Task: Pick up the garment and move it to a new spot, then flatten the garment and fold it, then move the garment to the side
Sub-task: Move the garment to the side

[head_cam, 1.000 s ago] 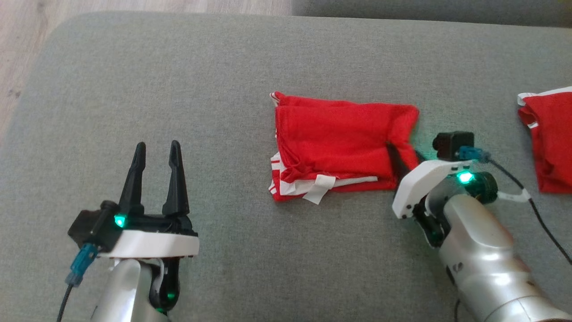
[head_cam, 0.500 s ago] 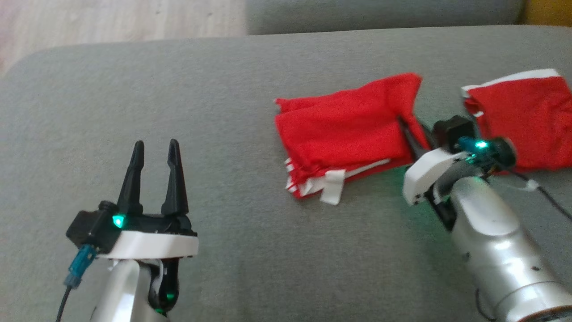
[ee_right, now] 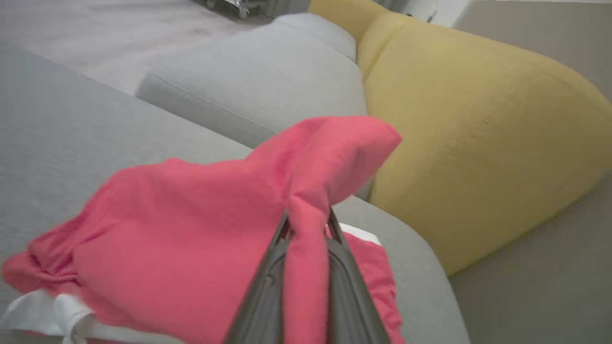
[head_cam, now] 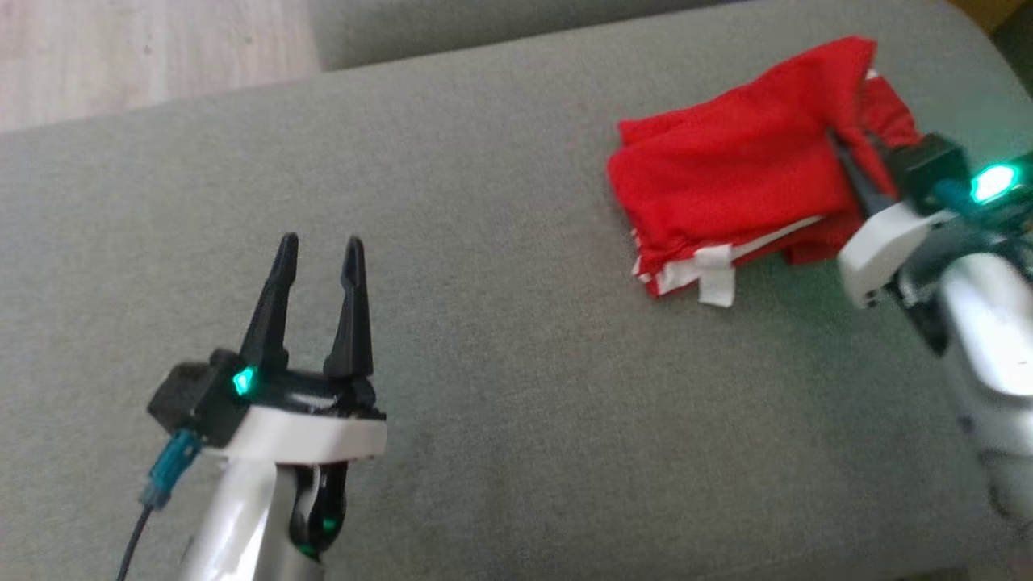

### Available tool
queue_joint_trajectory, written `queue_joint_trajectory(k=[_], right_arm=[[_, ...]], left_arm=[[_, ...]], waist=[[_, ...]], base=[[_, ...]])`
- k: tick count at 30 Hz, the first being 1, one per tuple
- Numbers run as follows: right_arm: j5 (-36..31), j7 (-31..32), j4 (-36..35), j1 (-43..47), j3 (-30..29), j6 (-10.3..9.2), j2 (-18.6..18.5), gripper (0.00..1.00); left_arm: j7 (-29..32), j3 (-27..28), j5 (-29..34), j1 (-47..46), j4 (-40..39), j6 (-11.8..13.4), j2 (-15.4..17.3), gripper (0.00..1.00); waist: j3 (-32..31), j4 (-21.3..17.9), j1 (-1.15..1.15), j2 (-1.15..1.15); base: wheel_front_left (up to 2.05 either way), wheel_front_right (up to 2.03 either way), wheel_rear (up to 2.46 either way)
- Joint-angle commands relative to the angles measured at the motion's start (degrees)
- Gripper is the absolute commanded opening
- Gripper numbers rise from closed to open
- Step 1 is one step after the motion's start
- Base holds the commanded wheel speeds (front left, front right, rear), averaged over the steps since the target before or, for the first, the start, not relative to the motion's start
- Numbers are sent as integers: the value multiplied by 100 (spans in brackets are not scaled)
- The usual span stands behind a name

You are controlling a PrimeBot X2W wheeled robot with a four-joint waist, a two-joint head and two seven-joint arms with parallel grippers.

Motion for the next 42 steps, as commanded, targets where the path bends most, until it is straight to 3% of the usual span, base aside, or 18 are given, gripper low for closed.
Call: queue_joint_trajectory(k=[1, 8, 12, 23, 24, 25, 35, 42], right_arm=[[-11, 95, -298, -250, 80, -5, -199, 0], [44, 483, -562, -403, -109, -5, -1065, 0], [-53, 672, -375, -492, -611, -5, -1416, 0], [-303, 824, 72, -403, -1436, -5, -1288, 0], [-299, 834, 92, -399, -1511, -5, -1248, 19], [-303, 836, 98, -395, -1585, -5, -1204, 100], [-459, 652, -138, -471, -1775, -5, -886, 100], [-211, 409, -751, -503, -1618, -5, -226, 100]], left_arm=[[-36, 124, 30, -362, -219, 8, 127, 100], [-36, -63, -13, -686, -230, 8, 241, 100], [-36, -157, -71, -849, -188, 8, 302, 100], [-36, -135, -137, -985, -143, 8, 376, 100], [-36, -129, -138, -985, -141, 8, 379, 100], [-36, -120, -139, -983, -138, 8, 382, 100], [-36, -9, -154, -953, -73, 8, 378, 100], [-36, 287, -127, -738, -91, 8, 303, 100]], waist=[[229, -151, 0, 0], [695, -163, 0, 0], [953, -45, 0, 0], [1145, 107, 0, 0], [1147, 106, 0, 0], [1146, 101, 0, 0], [955, 35, 0, 0], [448, 23, 0, 0]], base=[[0, 0, 0], [0, 0, 0], [0, 0, 0], [0, 0, 0], [0, 0, 0], [0, 0, 0], [0, 0, 0], [0, 0, 0]])
